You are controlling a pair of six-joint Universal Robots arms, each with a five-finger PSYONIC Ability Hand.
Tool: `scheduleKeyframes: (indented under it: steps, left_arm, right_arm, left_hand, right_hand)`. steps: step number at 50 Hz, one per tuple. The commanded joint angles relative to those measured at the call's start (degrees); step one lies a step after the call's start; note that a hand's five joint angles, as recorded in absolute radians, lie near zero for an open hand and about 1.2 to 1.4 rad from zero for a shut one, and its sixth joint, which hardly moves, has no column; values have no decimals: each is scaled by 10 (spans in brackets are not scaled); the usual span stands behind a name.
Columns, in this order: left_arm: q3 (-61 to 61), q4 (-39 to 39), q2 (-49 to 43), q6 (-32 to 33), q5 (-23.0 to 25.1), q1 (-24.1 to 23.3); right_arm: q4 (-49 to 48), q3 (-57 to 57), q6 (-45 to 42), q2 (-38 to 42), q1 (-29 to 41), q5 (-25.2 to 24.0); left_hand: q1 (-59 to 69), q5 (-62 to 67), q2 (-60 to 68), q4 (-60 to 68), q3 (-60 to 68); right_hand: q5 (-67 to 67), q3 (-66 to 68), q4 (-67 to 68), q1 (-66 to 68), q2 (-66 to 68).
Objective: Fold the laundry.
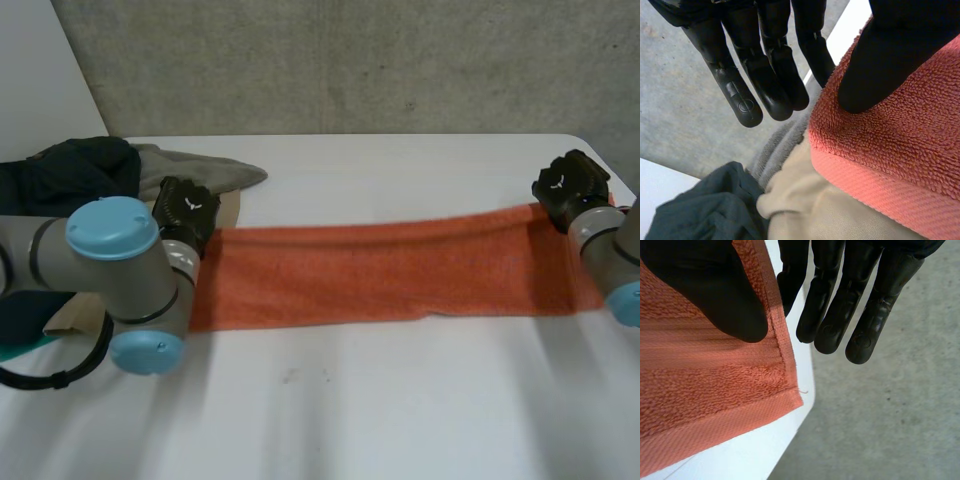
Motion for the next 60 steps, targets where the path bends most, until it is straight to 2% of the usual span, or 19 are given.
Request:
scheduleKeyframes:
  steps: [1, 3, 5, 8, 12, 15, 19, 20, 24, 28, 32, 39, 45, 46, 48, 49, 54, 55, 60]
  left_arm:
    - [52, 50, -41, 25, 6, -10]
    - [52, 62, -42, 21, 11, -13]
    - [50, 81, -39, 21, 23, -22]
    - [44, 96, -34, 19, 37, -31]
    - [16, 102, 4, 16, 44, -33]
    - [-7, 102, 33, 15, 44, -30]
    - [-44, 102, 69, 13, 44, -28]
    - [-61, 102, 84, 11, 44, -28]
    - [-101, 103, 113, -8, 46, -29]
    - [-126, 103, 128, -33, 46, -31]
    - [-139, 103, 134, -46, 46, -33]
    - [-144, 104, 132, -46, 46, -33]
    - [-144, 104, 131, -49, 45, -33]
    - [-144, 103, 131, -49, 45, -33]
    - [-144, 103, 132, -48, 45, -33]
    - [-144, 103, 133, -49, 45, -33]
    - [-145, 103, 141, -48, 45, -33]
    - [-146, 103, 145, -48, 45, -33]
    - [-159, 103, 177, -48, 45, -33]
  right_arm:
    - [-54, -63, 5, 81, 4, 11]
    - [-53, -65, 7, 87, 6, 7]
    - [-52, -62, 15, 80, 11, 11]
    - [-52, -47, 33, 57, 22, 16]
    - [-48, 18, 121, -28, 21, 30]
    - [-32, 50, 177, -78, 9, 21]
    - [37, 93, 242, -144, -37, -27]
    - [69, 105, 252, -158, -54, -57]
    - [140, 129, 253, -169, -96, -119]
    - [172, 150, 250, -169, -137, -149]
    - [165, 159, 242, -160, -159, -155]
    - [139, 160, 196, -109, -168, -155]
    - [128, 145, 175, -61, -177, -155]
    - [126, 142, 173, -56, -177, -155]
    - [115, 130, 172, -44, -180, -152]
    - [107, 125, 175, -43, -181, -152]
    - [40, 124, 176, -53, -220, -118]
    - [20, 126, 173, -63, -231, -92]
    - [-9, 111, 155, -78, -245, -30]
  left_hand:
    - [-553, -551, -588, -589, -585]
    - [-472, -470, -507, -509, -504]
    - [-553, -551, -588, -589, -585]
    - [-553, -551, -588, -589, -585]
    - [-553, -551, -588, -589, -585]
    - [-553, -551, -588, -589, -585]
    - [-553, -551, -588, -589, -585]
    - [-553, -551, -588, -589, -585]
    - [-553, -551, -588, -589, -585]
    - [-553, -551, -588, -589, -585]
    - [-553, -551, -588, -589, -585]
    - [-553, -551, -588, -589, -585]
    - [-553, -551, -588, -589, -585]
    - [-553, -551, -588, -589, -585]
    - [-553, -551, -588, -589, -585]
    - [-553, -551, -588, -589, -585]
    - [-553, -551, -588, -589, -585]
    - [-553, -551, -588, -589, -585]
    - [-553, -551, -588, -589, -585]
  right_hand:
    - [-572, -577, -581, -468, -575]
    - [-572, -577, -581, -468, -575]
    - [-572, -577, -581, -468, -575]
    - [-572, -577, -581, -468, -575]
    - [-572, -577, -581, -468, -575]
    - [-572, -577, -581, -468, -575]
    - [-572, -577, -581, -468, -575]
    - [-572, -577, -581, -468, -575]
    - [-566, -572, -575, -463, -569]
    - [-534, -540, -543, -431, -537]
    - [-505, -511, -515, -402, -508]
    - [-483, -489, -493, -380, -486]
    - [-391, -397, -400, -288, -394]
    - [-346, -352, -355, -243, -349]
    - [103, 98, 94, 207, 100]
    - [128, 122, 119, 231, 125]
    - [128, 123, 119, 232, 125]
    - [128, 123, 119, 232, 125]
    - [128, 123, 119, 232, 125]
